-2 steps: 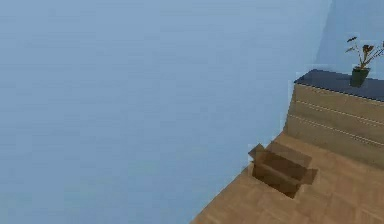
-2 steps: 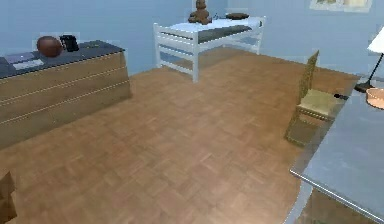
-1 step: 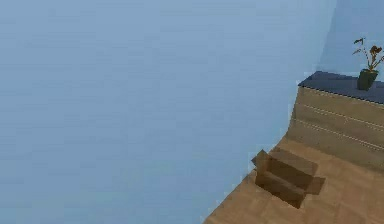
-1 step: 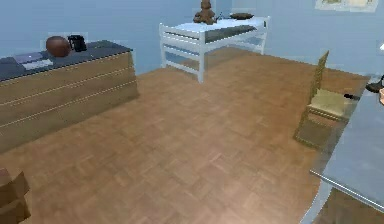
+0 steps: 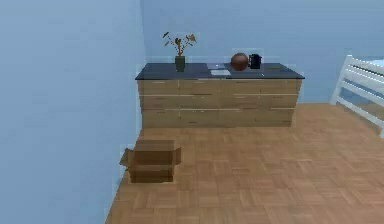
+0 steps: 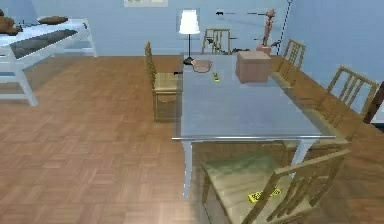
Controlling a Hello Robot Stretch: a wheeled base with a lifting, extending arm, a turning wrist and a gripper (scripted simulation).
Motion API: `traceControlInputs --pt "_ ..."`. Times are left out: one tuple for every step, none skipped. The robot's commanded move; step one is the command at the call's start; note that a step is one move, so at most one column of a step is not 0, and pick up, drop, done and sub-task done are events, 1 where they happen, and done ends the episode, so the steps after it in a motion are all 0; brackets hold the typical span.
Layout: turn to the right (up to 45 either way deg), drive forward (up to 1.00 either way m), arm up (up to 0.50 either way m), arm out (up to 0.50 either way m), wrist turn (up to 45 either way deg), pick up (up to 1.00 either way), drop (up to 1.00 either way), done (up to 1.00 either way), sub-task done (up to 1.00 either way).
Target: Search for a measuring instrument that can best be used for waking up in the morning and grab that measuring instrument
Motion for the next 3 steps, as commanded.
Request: traceControlInputs --pt "15.0 0.00 0.00 0.00 0.0 0.00 0.00 0.00 0.00" --pt "0.0 1.00 0.00 0.00 0.0 0.00 0.00 0.00 0.00" --pt "9.0 0.00 0.00 0.00 0.0 0.00 0.00 0.00 0.00"
